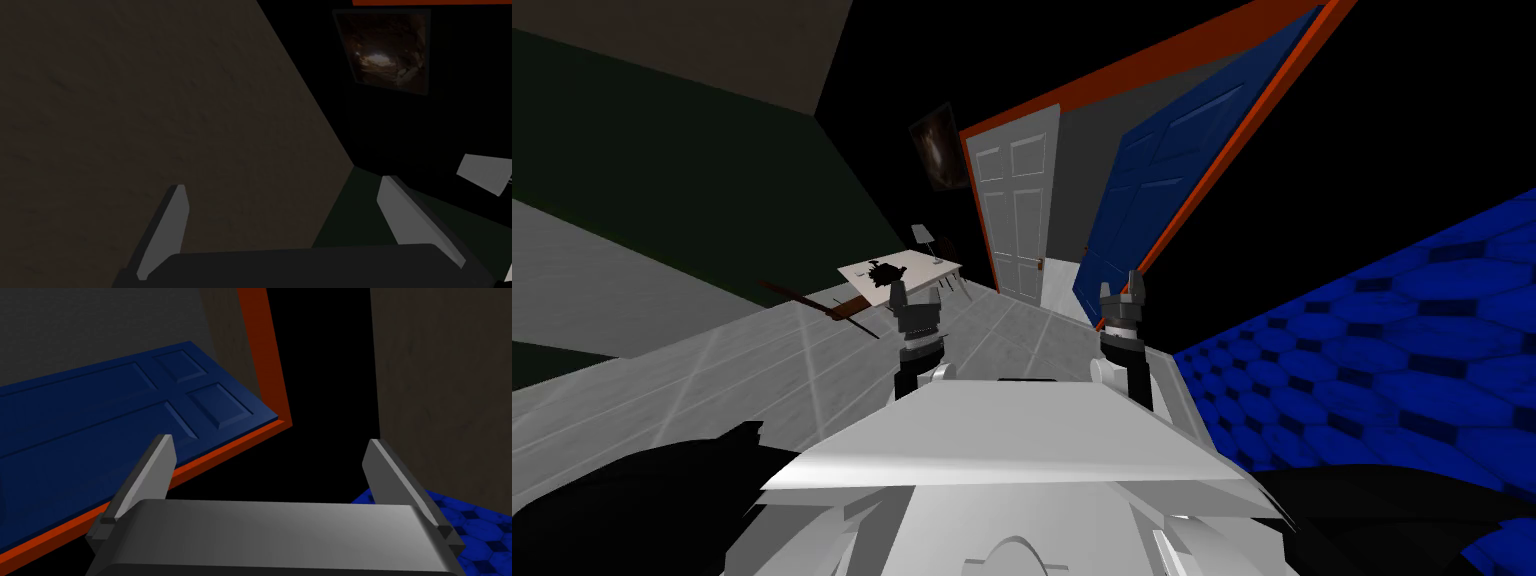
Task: Push the door open
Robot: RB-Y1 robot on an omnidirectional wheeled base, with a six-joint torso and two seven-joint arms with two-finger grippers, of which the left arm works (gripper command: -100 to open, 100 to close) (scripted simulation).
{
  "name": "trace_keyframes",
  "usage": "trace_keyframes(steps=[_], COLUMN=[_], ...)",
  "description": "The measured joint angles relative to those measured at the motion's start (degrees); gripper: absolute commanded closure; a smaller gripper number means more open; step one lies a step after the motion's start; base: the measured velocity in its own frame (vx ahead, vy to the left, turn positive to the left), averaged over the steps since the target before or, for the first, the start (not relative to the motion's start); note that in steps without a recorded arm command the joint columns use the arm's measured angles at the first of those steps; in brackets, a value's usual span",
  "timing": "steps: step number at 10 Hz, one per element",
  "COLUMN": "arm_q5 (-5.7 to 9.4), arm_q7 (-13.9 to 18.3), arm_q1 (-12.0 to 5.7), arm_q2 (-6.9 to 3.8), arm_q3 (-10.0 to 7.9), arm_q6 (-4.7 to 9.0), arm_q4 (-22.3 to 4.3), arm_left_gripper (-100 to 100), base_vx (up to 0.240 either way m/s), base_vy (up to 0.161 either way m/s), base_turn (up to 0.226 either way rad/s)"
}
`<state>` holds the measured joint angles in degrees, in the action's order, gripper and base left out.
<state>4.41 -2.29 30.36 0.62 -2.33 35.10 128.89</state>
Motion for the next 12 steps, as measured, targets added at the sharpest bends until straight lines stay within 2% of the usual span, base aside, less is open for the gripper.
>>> trace_keyframes(steps=[2,6,12], arm_q5=[0.06,0.27,0.30], arm_q7=[-0.05,-0.05,-0.30], arm_q1=[-1.53,-3.30,-6.00], arm_q2=[-0.84,-2.19,-3.14], arm_q3=[0.27,0.83,1.76], arm_q6=[0.58,0.77,1.44], arm_q4=[-3.29,-7.46,-13.60], arm_left_gripper=[-100,-100,-100], base_vx=[0.162,0.124,0.080], base_vy=[0.006,-0.007,-0.004], base_turn=[-0.066,-0.042,-0.038])
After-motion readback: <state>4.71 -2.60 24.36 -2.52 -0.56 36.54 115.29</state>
